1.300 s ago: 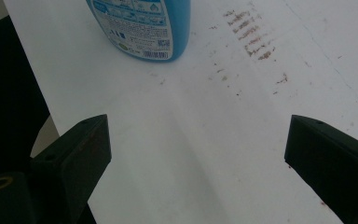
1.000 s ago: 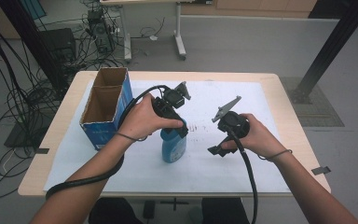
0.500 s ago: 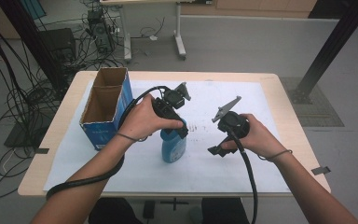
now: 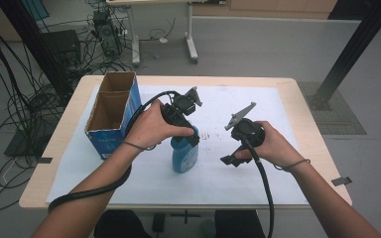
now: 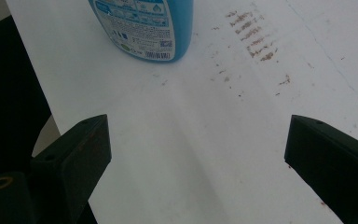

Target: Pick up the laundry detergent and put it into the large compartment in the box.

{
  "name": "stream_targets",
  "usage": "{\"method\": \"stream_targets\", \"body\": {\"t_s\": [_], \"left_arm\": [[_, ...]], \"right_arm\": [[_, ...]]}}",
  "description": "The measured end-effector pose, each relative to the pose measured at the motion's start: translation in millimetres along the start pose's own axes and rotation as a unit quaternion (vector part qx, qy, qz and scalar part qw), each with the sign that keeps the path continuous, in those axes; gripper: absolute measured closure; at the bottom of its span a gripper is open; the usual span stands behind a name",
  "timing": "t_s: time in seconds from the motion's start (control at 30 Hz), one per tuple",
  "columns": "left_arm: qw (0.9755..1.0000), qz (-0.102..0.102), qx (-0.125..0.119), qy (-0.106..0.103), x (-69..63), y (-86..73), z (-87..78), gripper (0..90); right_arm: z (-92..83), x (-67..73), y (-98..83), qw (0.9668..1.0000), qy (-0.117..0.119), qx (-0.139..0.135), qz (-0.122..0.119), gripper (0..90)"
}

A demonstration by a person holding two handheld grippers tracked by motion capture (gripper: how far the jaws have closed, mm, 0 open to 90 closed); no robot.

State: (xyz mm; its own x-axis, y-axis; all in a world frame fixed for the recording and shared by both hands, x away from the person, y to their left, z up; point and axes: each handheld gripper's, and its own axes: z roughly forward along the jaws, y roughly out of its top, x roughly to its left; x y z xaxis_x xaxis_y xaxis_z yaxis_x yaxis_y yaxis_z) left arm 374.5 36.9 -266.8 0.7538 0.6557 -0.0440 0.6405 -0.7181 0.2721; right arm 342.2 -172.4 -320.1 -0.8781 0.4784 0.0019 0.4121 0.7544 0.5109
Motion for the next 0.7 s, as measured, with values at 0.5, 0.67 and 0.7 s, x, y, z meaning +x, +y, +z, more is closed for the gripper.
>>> {"method": "stream_targets", "body": {"t_s": [0.5,0.67,0.7], "left_arm": [[1.0,-0.002,0.002,0.001,0.3,-0.5,3.5,8.9],[1.0,0.001,0.005,0.002,-0.9,0.7,5.7,9.1],[1.0,0.001,0.005,0.002,-0.9,0.7,5.7,9.1]], "right_arm": [[-0.2,-0.3,-1.1,1.0,0.0,-0.002,0.003,6.8],[-0.1,-0.2,-1.1,1.0,0.001,-0.003,0.002,6.8],[-0.1,-0.2,-1.1,1.0,0.001,-0.003,0.002,6.8]]}}
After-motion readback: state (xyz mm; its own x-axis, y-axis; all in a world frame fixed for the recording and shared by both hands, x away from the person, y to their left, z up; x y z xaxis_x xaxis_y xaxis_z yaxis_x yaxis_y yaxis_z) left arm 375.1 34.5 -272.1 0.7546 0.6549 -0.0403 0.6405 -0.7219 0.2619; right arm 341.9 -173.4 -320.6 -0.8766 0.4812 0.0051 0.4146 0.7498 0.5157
